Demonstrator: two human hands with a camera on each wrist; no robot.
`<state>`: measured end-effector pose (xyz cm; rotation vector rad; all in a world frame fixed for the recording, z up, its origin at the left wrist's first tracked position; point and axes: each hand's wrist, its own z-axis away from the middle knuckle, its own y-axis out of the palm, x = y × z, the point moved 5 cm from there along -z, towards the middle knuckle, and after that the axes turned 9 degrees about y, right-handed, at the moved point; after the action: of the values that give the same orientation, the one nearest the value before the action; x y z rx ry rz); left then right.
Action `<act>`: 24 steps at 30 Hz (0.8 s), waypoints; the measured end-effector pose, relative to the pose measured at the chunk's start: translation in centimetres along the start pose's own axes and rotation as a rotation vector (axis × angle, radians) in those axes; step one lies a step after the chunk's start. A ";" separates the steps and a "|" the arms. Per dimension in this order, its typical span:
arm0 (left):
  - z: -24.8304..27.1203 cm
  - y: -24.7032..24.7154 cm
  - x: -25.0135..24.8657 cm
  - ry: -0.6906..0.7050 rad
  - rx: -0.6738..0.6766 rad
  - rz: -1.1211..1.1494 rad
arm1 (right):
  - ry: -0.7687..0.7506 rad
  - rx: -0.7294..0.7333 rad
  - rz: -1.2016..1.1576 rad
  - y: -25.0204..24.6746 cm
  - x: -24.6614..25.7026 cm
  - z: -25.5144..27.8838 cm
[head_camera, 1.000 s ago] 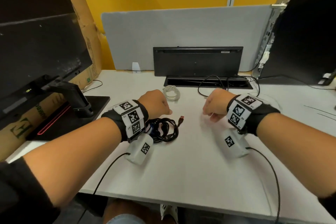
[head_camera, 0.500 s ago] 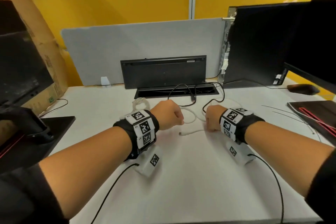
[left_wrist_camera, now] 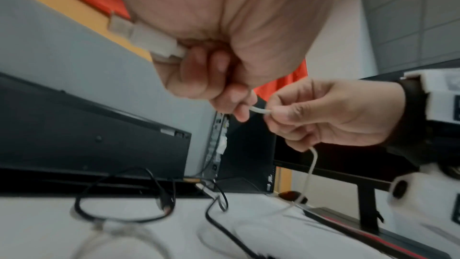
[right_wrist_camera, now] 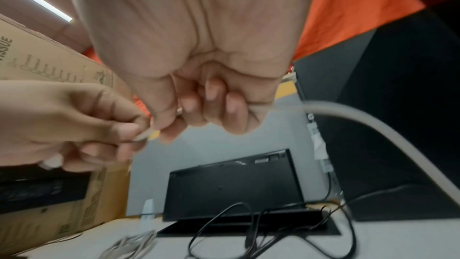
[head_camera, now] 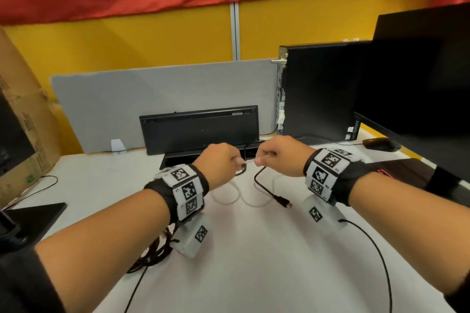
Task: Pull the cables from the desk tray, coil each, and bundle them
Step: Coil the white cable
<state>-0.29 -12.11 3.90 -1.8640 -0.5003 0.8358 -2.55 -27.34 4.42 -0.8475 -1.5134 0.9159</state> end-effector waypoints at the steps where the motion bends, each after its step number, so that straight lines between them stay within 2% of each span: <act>1: 0.0 -1.1 0.3 -0.004 -0.026 -0.039 | -0.005 -0.018 -0.018 -0.8 -0.3 -0.1; 5: 0.5 -5.3 2.6 -0.031 -0.067 -0.302 | -0.010 -0.127 -0.086 -3.3 -0.9 -0.4; 13: 3.8 -12.0 9.8 -0.286 -0.138 -0.585 | 0.053 -0.246 -0.068 -5.8 -2.8 -0.7; 20: 6.7 -14.4 12.7 -0.436 -0.131 -0.682 | 0.109 -0.370 0.029 -7.5 -2.4 -1.3; 24: 7.1 -14.6 13.1 -0.490 -0.176 -0.599 | 0.117 -0.480 -0.013 -8.3 -1.7 -1.2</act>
<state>3.76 7.10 10.92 -1.5118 -1.3963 0.8413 -1.38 -32.40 11.27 -1.2085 -1.6582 0.4839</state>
